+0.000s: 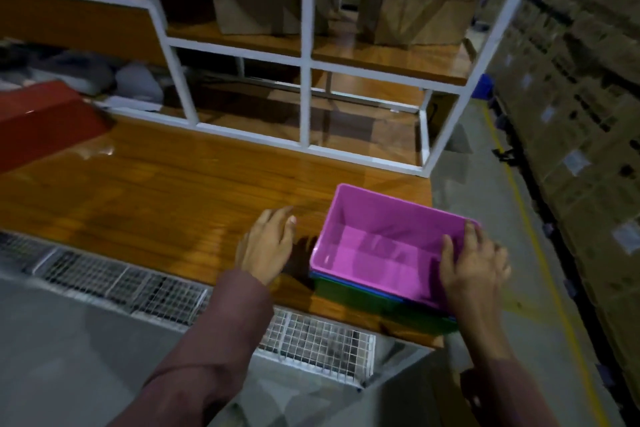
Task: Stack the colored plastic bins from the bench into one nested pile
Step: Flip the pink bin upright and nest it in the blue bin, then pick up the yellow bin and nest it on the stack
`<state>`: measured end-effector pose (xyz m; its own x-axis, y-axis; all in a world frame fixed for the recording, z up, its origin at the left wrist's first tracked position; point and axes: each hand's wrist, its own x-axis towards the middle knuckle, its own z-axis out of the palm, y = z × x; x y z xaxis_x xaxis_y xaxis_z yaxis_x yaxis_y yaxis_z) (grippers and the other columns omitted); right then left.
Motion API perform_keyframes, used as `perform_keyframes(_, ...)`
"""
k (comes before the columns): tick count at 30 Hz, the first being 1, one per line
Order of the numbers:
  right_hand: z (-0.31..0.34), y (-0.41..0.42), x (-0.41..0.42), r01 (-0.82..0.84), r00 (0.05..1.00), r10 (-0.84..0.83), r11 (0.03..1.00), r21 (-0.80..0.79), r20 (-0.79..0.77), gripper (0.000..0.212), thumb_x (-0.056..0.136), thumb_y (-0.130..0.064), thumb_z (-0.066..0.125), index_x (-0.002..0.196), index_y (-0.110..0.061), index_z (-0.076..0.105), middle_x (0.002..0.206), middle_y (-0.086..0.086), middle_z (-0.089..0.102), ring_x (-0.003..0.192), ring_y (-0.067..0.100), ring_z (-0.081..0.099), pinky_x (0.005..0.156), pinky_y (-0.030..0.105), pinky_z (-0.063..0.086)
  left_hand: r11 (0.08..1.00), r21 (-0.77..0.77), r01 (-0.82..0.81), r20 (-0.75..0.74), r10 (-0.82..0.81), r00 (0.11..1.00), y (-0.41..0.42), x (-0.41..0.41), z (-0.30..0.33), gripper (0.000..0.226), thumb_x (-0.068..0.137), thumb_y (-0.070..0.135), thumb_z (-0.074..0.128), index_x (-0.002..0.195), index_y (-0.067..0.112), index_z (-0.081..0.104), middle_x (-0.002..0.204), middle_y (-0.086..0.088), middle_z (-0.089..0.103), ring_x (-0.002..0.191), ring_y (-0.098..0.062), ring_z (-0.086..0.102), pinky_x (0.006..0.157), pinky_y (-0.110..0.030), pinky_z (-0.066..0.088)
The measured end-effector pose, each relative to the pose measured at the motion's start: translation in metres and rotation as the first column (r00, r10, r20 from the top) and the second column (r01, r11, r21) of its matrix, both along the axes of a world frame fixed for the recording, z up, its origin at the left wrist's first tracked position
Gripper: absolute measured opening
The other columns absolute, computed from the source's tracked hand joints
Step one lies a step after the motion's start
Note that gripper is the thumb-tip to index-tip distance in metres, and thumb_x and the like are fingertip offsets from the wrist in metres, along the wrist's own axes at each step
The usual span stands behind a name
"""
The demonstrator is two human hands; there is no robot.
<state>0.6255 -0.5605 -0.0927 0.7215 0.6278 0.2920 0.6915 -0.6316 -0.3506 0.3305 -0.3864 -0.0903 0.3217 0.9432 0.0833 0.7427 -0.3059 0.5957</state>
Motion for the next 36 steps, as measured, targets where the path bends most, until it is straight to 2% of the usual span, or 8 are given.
perform_keyframes(4, 0.024, 0.074, -0.096, -0.267, 0.961, 0.268, 0.964, 0.022, -0.07, 0.06, 0.108, -0.051, 0.046, 0.154, -0.013, 0.051, 0.159, 0.014, 0.05, 0.146, 0.039, 0.038, 0.12, 0.058, 0.03, 0.989, 0.101, -0.104, -0.036, 0.108, 0.993, 0.032, -0.084, -0.001, 0.041, 0.106, 0.052, 0.039, 0.141, 0.039, 0.054, 0.141, 0.006, 0.06, 0.112, -0.026, 0.067, 0.082, -0.042, 0.056)
perform_keyframes(8, 0.023, 0.145, -0.215, -0.523, 0.847, 0.528, 0.849, 0.076, -0.062, 0.057, 0.108, -0.056, 0.043, 0.153, -0.021, 0.053, 0.158, 0.004, 0.052, 0.143, 0.029, 0.04, 0.116, 0.05, 0.035, 0.964, 0.132, -0.229, -0.041, 0.236, 0.971, 0.073, -0.195, -0.002, 0.038, 0.106, 0.048, 0.043, 0.14, 0.035, 0.056, 0.138, 0.005, 0.06, 0.122, -0.023, 0.061, 0.086, -0.041, 0.055)
perform_keyframes(11, 0.019, 0.196, -0.306, -0.621, 0.773, 0.626, 0.78, 0.074, -0.104, 0.062, 0.107, -0.064, 0.039, 0.154, -0.024, 0.051, 0.158, 0.0, 0.052, 0.145, 0.023, 0.039, 0.117, 0.048, 0.036, 0.946, 0.124, -0.3, -0.018, 0.305, 0.952, 0.103, -0.289, -0.006, 0.037, 0.106, 0.049, 0.04, 0.131, 0.033, 0.062, 0.129, 0.004, 0.063, 0.117, -0.021, 0.063, 0.089, -0.043, 0.056)
perform_keyframes(15, 0.01, 0.266, -0.417, -0.695, 0.695, 0.697, 0.714, 0.084, -0.179, 0.072, 0.103, -0.074, 0.03, 0.153, -0.027, 0.051, 0.157, -0.003, 0.054, 0.145, 0.02, 0.041, 0.116, 0.05, 0.039, 0.925, 0.131, -0.356, -0.033, 0.363, 0.931, 0.143, -0.407, -0.01, 0.032, 0.105, 0.044, 0.044, 0.125, 0.03, 0.065, 0.119, 0.006, 0.062, 0.102, -0.019, 0.066, 0.084, -0.042, 0.057)
perform_keyframes(19, 0.002, 0.33, -0.507, -0.743, 0.637, 0.742, 0.663, 0.089, -0.21, 0.074, 0.1, -0.075, 0.029, 0.147, -0.024, 0.056, 0.148, 0.001, 0.061, 0.141, 0.023, 0.045, 0.113, 0.052, 0.041, 0.905, 0.123, -0.407, -0.021, 0.413, 0.911, 0.178, -0.498, -0.01, 0.031, 0.104, 0.037, 0.044, 0.127, 0.032, 0.064, 0.122, 0.009, 0.061, 0.107, -0.017, 0.064, 0.086, -0.043, 0.058)
perform_keyframes(27, -0.001, 0.47, -0.639, -0.818, 0.52, 0.821, 0.558, 0.14, -0.236, 0.061, 0.102, -0.066, 0.042, 0.139, -0.022, 0.063, 0.14, -0.001, 0.067, 0.133, 0.023, 0.048, 0.108, 0.048, 0.042, 0.836, 0.083, -0.543, 0.026, 0.543, 0.839, 0.258, -0.622, -0.025, 0.029, 0.107, 0.028, 0.048, 0.129, 0.031, 0.066, 0.125, 0.011, 0.063, 0.109, -0.012, 0.063, 0.084, -0.024, 0.044)
perform_keyframes(33, 0.017, 0.607, -0.747, -0.853, 0.438, 0.88, 0.472, 0.224, -0.186, 0.044, 0.103, -0.058, 0.051, 0.129, -0.026, 0.066, 0.132, -0.005, 0.069, 0.126, 0.021, 0.052, 0.105, 0.045, 0.042, 0.78, 0.132, -0.612, 0.006, 0.617, 0.787, 0.354, -0.71, -0.025, 0.028, 0.105, 0.027, 0.047, 0.128, 0.032, 0.063, 0.124, 0.008, 0.062, 0.11, -0.014, 0.063, 0.083, -0.033, 0.052)
perform_keyframes(36, 0.044, 0.671, -0.806, -0.887, 0.4, 0.907, 0.419, 0.196, -0.128, 0.049, 0.105, -0.059, 0.046, 0.133, -0.024, 0.064, 0.135, -0.004, 0.068, 0.129, 0.023, 0.053, 0.104, 0.047, 0.044, 0.745, 0.142, -0.652, 0.015, 0.657, 0.754, 0.403, -0.754, -0.014, 0.027, 0.104, 0.025, 0.051, 0.127, 0.031, 0.063, 0.124, 0.005, 0.063, 0.113, -0.019, 0.063, 0.087, -0.038, 0.053)
